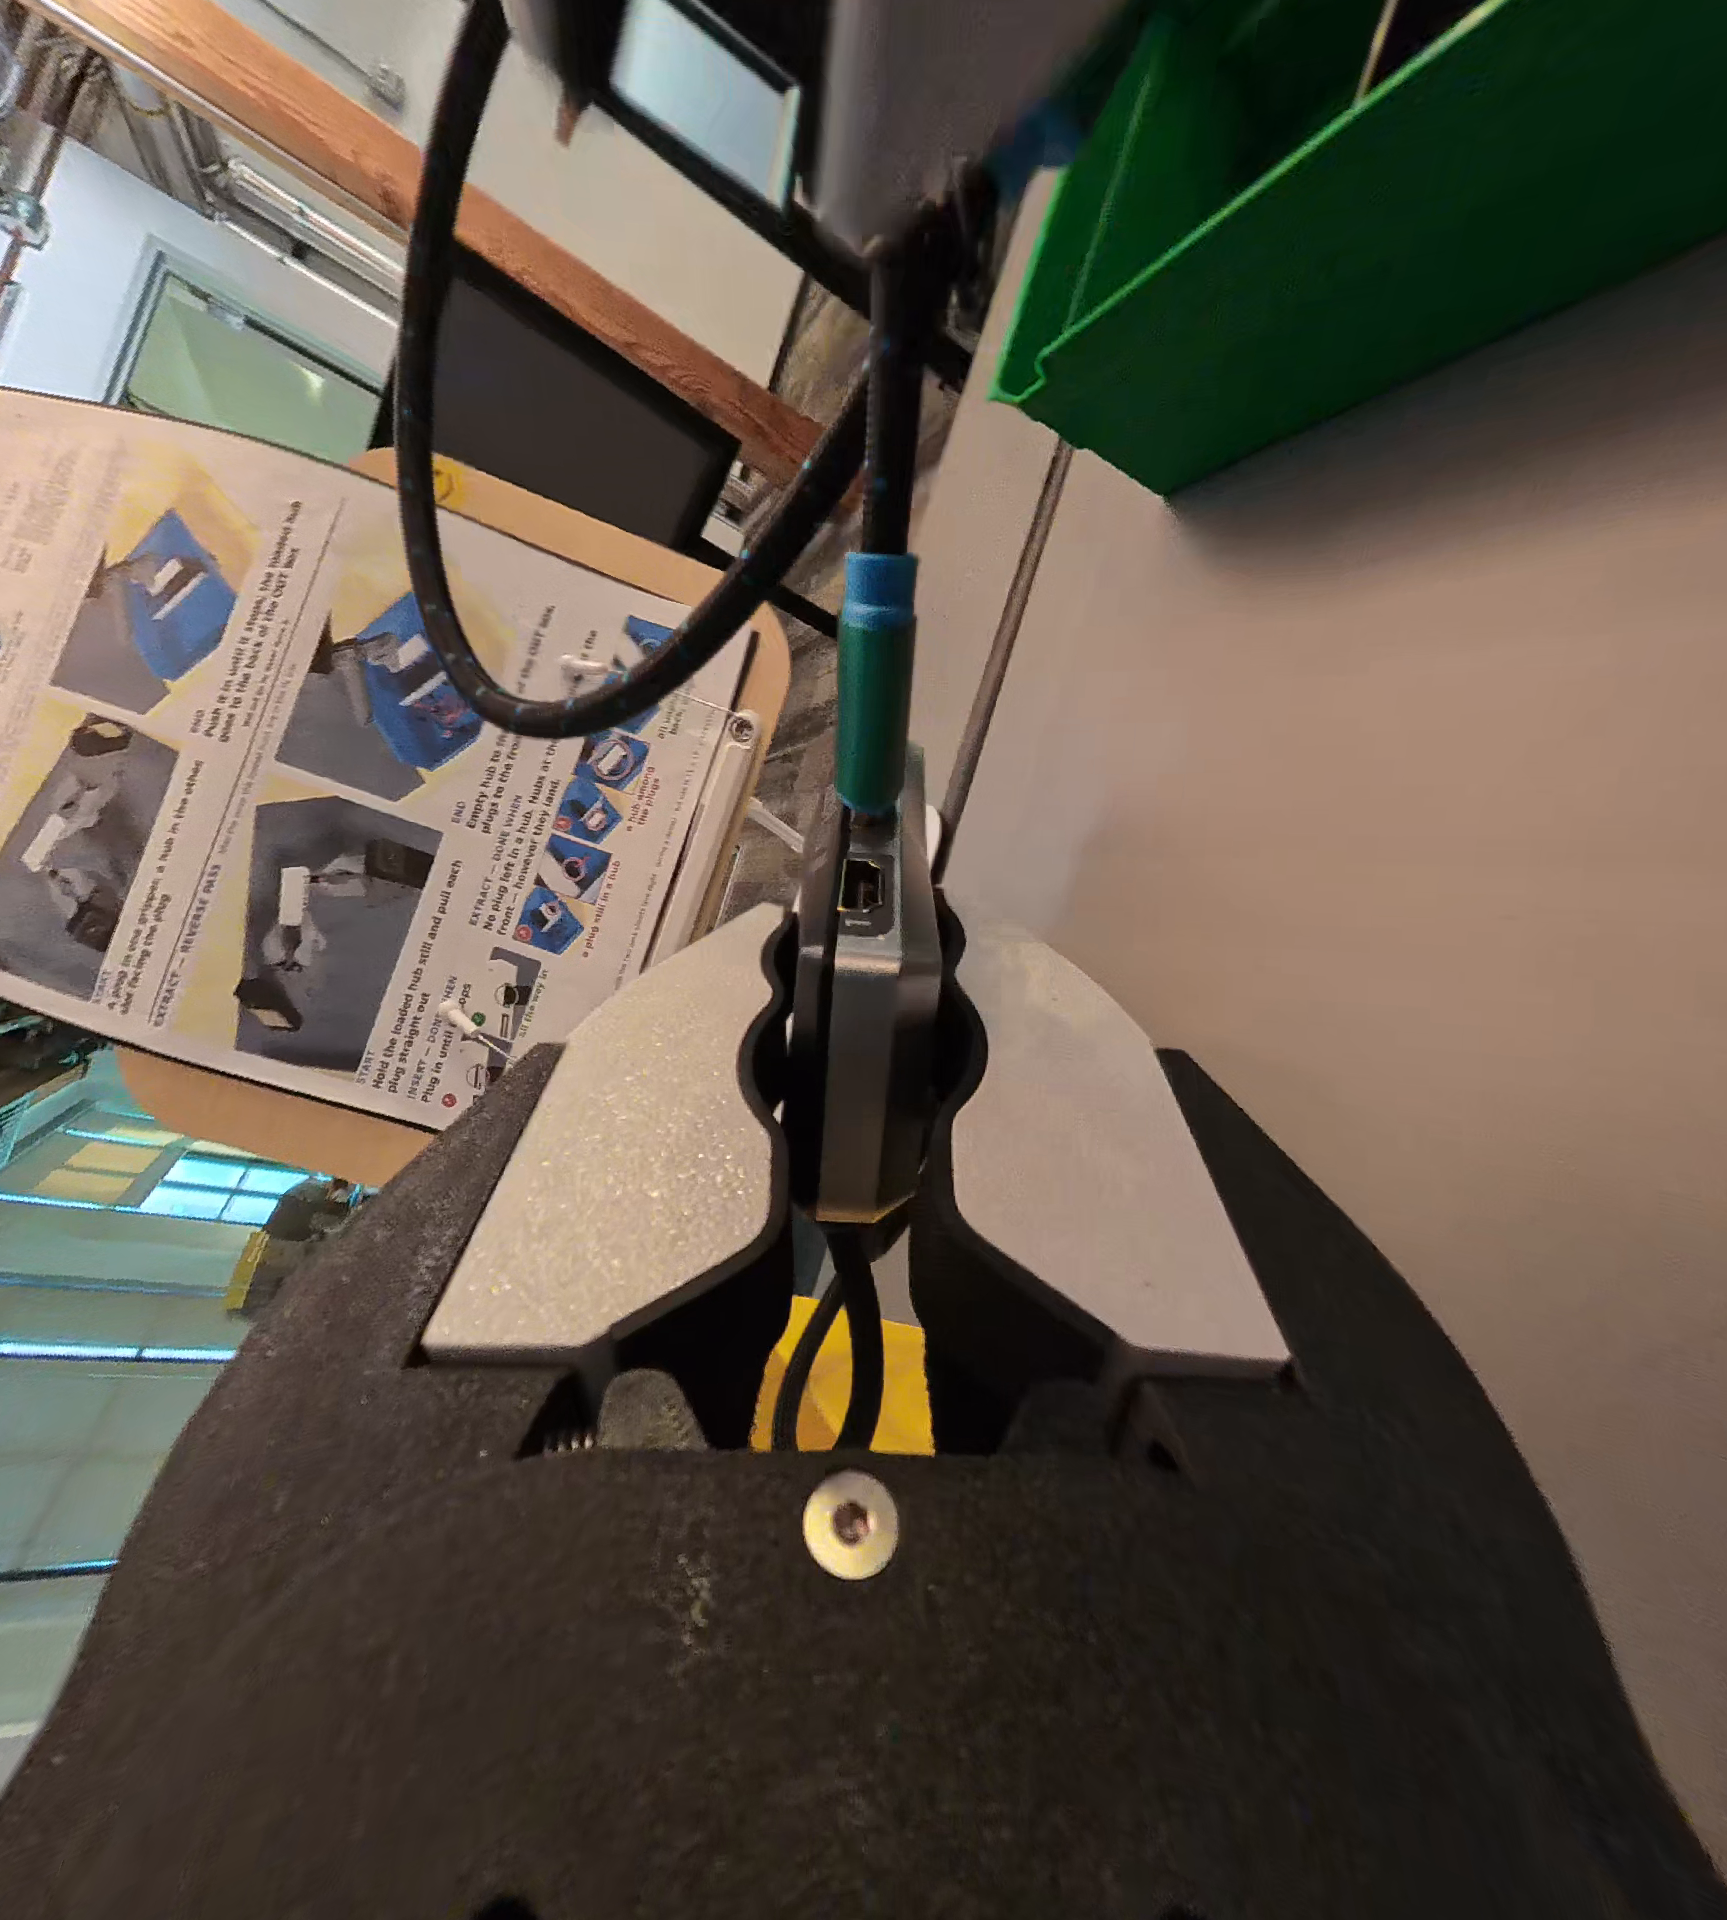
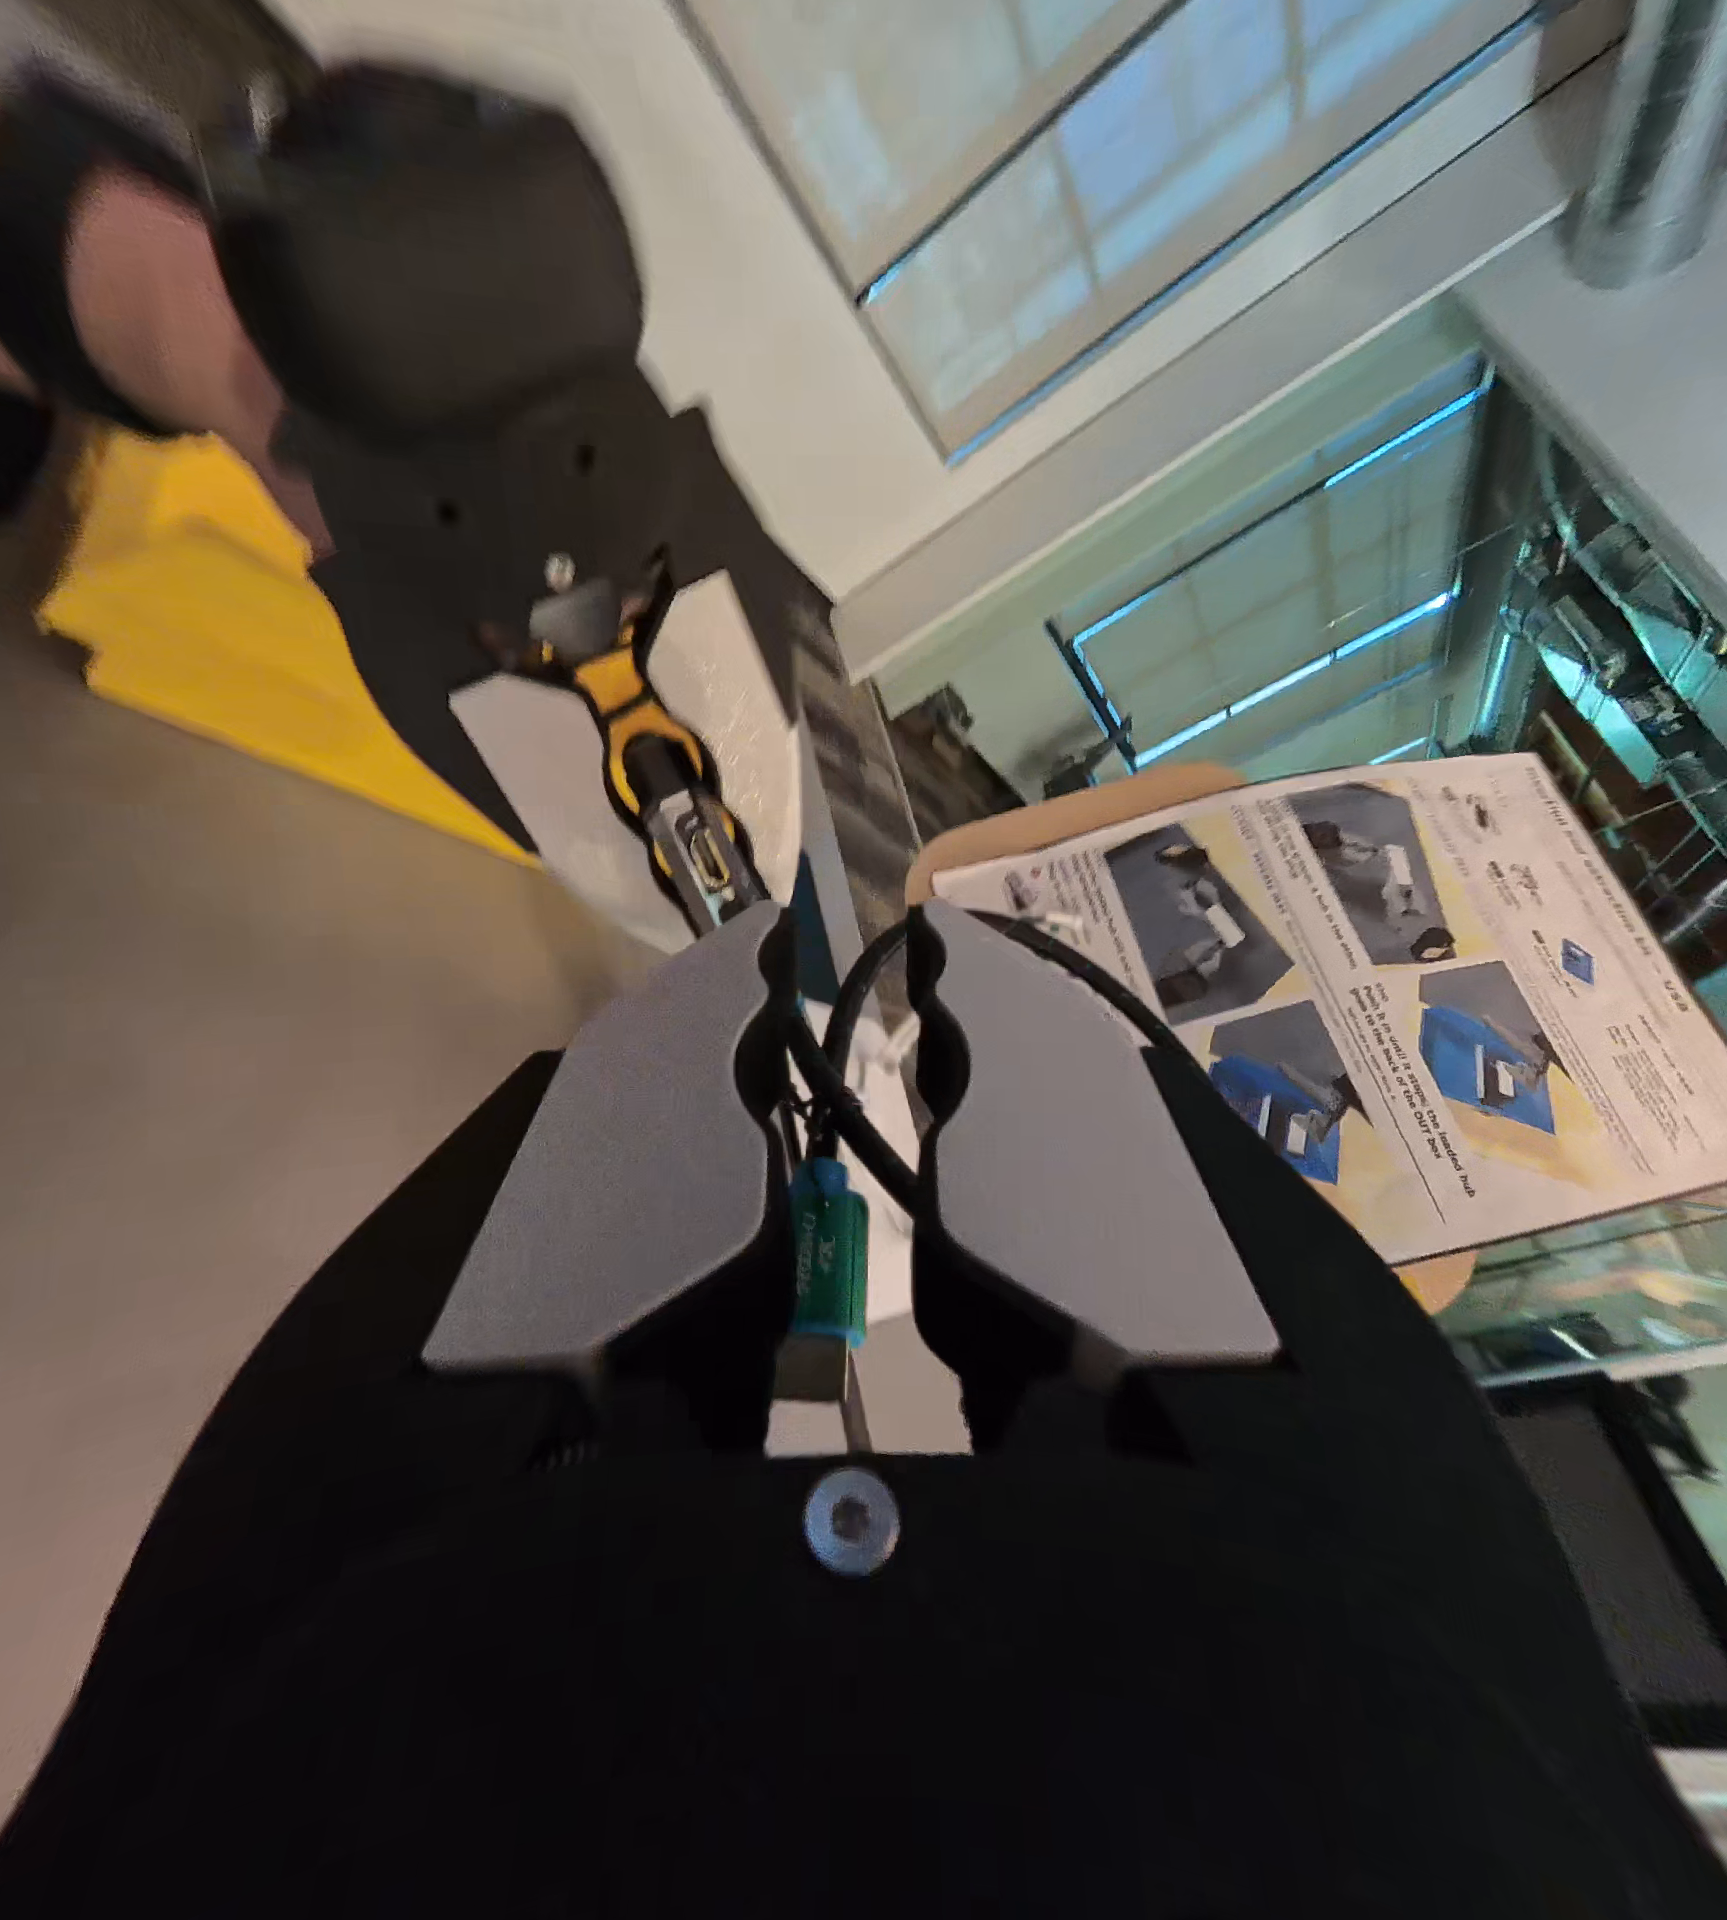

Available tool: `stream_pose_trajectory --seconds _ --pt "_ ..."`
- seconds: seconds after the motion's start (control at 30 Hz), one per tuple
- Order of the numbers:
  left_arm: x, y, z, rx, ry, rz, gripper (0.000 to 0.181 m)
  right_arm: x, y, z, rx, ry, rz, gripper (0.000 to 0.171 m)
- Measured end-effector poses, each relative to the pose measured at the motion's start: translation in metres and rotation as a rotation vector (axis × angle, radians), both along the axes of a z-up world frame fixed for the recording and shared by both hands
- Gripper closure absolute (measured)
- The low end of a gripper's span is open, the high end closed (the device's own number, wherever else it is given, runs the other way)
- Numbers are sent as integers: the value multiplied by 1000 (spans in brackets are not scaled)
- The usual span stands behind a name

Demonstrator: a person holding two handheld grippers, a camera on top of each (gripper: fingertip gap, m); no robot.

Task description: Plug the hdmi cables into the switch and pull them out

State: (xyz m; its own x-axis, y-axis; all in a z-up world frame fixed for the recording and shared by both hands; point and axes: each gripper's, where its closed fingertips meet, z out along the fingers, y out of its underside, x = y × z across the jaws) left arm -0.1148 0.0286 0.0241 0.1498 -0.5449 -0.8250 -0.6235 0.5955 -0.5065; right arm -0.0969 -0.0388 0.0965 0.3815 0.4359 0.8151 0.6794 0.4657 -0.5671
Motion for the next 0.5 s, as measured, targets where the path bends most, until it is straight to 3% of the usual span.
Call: stream_pose_trajectory --seconds 0.1,0.27,0.4,0.5 --pt "-3 4 11 10 -68 24 158 5 -23 22 -114 132 79 151" --pt "-12 8 35 27 -192 75 159 25 -28 7 -527 268 46 148" --pt "-11 3 41 54 -216 64 160 11 1 0 -564 414 10 136" --pt "-10 3 39 65 -212 65 160 7 15 -22 -589 356 -92 134"
